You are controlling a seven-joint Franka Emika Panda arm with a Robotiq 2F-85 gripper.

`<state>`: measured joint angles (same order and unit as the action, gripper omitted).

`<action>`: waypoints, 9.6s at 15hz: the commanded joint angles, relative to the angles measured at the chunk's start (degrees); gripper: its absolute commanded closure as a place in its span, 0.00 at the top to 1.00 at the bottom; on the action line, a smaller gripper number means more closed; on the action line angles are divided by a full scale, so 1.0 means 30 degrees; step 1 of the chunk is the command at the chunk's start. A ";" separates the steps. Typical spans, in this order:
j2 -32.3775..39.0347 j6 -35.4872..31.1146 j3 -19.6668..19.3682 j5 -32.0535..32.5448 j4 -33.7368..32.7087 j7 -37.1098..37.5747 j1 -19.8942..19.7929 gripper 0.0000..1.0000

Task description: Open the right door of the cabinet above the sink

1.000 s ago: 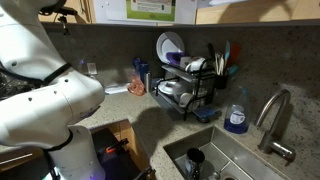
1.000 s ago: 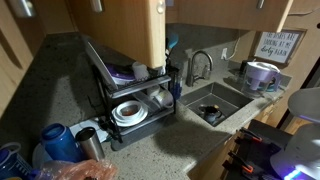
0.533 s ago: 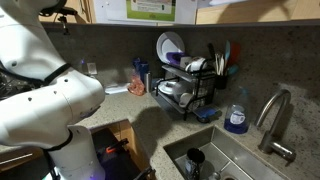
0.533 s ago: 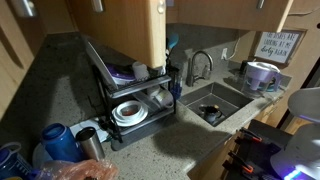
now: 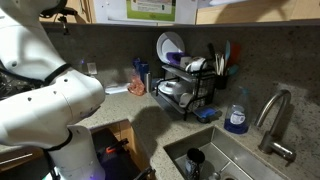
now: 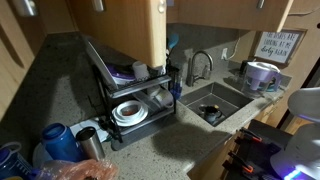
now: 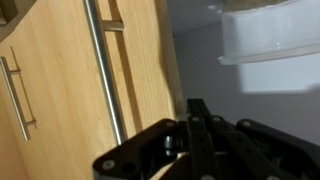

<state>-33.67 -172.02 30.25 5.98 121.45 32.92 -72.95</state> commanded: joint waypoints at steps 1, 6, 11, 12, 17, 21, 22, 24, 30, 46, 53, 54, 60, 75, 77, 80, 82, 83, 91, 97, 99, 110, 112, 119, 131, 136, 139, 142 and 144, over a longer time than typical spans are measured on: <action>-0.1120 0.0838 -0.0715 0.0252 0.0404 0.0635 -0.1749 0.00; -0.1201 0.1053 -0.1024 0.0283 0.0475 0.0531 -0.1597 0.00; -0.1248 0.1078 -0.1440 0.0280 0.0664 0.0256 -0.1409 0.00; -0.1253 0.1059 -0.1573 0.0263 0.0734 0.0178 -0.1331 0.00; -0.0608 0.0407 -0.0368 0.0030 0.0411 0.0172 0.0304 0.01; -0.0383 0.0385 -0.0374 0.0057 0.0396 0.0200 0.0428 0.01; -0.0412 0.0384 -0.0421 0.0051 0.0396 0.0195 0.0373 0.01; -0.0409 0.0384 -0.0452 0.0050 0.0396 0.0193 0.0344 0.01; -0.0403 0.0385 -0.0463 0.0050 0.0397 0.0193 0.0325 0.00; -0.0088 -0.1518 0.1699 -0.0309 -0.0821 0.3136 -0.1854 0.00; -0.0480 -0.1841 0.5923 -0.0658 -0.2213 0.4897 -0.6833 0.00; -0.0584 -0.1800 0.6497 -0.0756 -0.2439 0.5025 -0.7582 0.00; -0.0923 -0.1399 0.8133 -0.2097 -0.3175 0.4998 -1.0295 0.00; -0.1921 -0.0199 0.7002 -0.3417 -0.2598 0.4622 -1.0604 0.00; -0.1941 0.0019 0.6859 -0.3393 -0.2508 0.4586 -1.0539 0.00; -0.1988 0.0316 0.6391 -0.3307 -0.2239 0.4379 -1.0201 0.00; -0.1992 0.0566 0.5988 -0.3170 -0.1987 0.4144 -0.9871 0.00; -0.2005 0.0722 0.5731 -0.3059 -0.1833 0.3996 -0.9665 0.00; -0.2383 0.1242 0.4389 -0.2335 -0.0864 0.3948 -0.8919 0.00; -0.2566 0.1137 0.3353 -0.2278 -0.0077 0.3740 -0.8162 0.00; -0.2620 0.1145 0.3029 -0.2241 0.0141 0.3700 -0.7872 0.00; -0.3144 0.0997 0.1636 -0.2088 0.1228 0.3046 -0.6789 0.00; -0.3337 0.0951 0.1453 -0.2059 0.1456 0.3017 -0.6730 0.00; -0.4152 0.0865 0.0706 -0.1854 0.2371 0.2883 -0.6653 0.00; -0.5871 0.0709 0.0522 -0.2043 0.3199 0.3070 -0.5507 0.01; -0.5887 0.0721 0.0518 -0.2039 0.3205 0.3066 -0.5513 0.00; -0.5888 0.0780 0.0660 -0.2131 0.3206 0.3132 -0.5331 0.00; -0.5804 0.0928 0.0600 -0.2060 0.3106 0.3186 -0.5817 0.00; -0.5789 0.0940 0.0547 -0.2031 0.3115 0.3214 -0.6040 0.00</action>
<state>-51.52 -169.92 32.61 -0.09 130.94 42.47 -88.83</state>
